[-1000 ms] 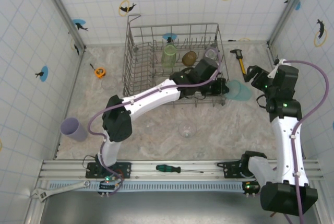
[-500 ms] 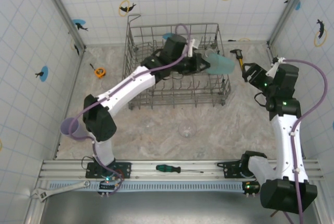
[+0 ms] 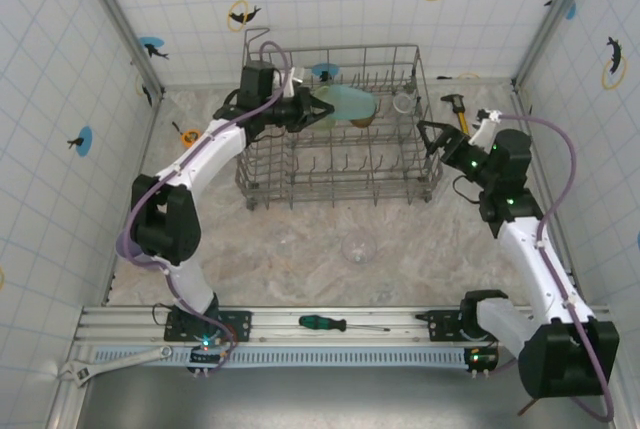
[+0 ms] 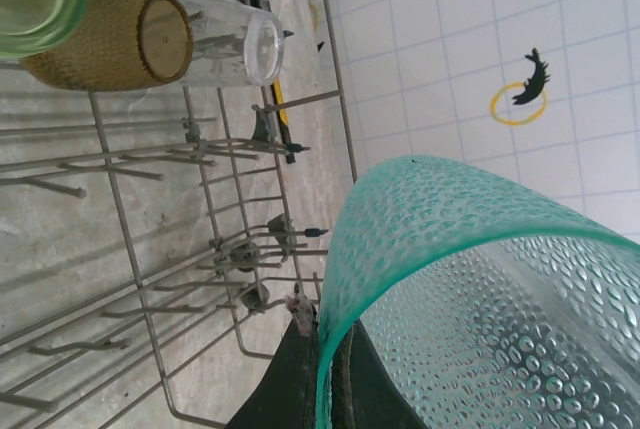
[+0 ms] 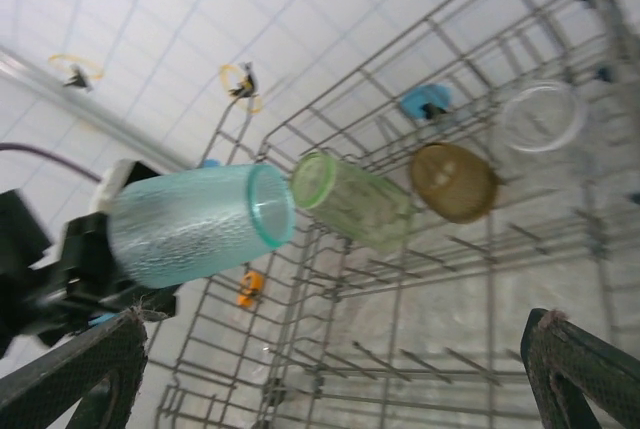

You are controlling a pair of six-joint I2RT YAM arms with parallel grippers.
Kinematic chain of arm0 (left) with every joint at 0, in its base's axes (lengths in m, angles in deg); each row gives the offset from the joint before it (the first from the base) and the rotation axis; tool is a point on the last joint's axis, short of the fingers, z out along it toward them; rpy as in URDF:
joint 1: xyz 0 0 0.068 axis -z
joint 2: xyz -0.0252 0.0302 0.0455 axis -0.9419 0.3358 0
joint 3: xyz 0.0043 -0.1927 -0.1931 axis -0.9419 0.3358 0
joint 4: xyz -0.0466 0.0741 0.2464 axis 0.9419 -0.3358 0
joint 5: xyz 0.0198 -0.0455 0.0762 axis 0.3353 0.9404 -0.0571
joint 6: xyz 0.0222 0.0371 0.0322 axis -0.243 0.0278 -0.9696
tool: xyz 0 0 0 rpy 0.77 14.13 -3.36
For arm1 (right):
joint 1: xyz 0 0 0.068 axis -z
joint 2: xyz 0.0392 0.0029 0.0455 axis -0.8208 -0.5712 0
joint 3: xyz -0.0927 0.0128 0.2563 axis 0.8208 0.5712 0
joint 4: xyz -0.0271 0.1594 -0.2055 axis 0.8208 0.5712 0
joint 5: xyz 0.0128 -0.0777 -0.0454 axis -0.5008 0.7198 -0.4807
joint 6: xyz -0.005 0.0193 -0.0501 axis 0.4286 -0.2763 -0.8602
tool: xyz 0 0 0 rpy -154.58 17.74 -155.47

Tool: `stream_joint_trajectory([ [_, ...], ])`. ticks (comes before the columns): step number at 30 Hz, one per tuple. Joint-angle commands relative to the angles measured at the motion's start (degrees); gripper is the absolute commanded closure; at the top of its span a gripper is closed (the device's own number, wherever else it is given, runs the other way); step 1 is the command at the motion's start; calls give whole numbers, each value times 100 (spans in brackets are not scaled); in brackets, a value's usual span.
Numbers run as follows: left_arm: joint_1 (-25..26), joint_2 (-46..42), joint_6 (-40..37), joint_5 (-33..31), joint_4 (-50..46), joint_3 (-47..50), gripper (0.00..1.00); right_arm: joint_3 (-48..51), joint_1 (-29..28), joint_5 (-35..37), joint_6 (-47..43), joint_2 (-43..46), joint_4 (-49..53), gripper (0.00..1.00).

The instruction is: Load the cups into the dish rack

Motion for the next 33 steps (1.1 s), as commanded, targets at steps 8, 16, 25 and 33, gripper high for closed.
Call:
stream_joint_trajectory([
  [8, -402, -651, 813, 944, 1515, 1000, 100, -671, -617, -696, 128, -1421, -1347, 0],
  [16, -537, -492, 1081, 1595, 1926, 1042, 100, -976, -718, -1237, 491, -2299, -2282, 0],
  [25, -606, -39, 1685, 1966, 2654, 1085, 100, -1228, -957, -1634, 1025, -2932, -3209, 0],
  [33, -607, 293, 2009, 2017, 2895, 930, 100, -1500, -1076, -2021, 1942, -3571, -4374, 0],
])
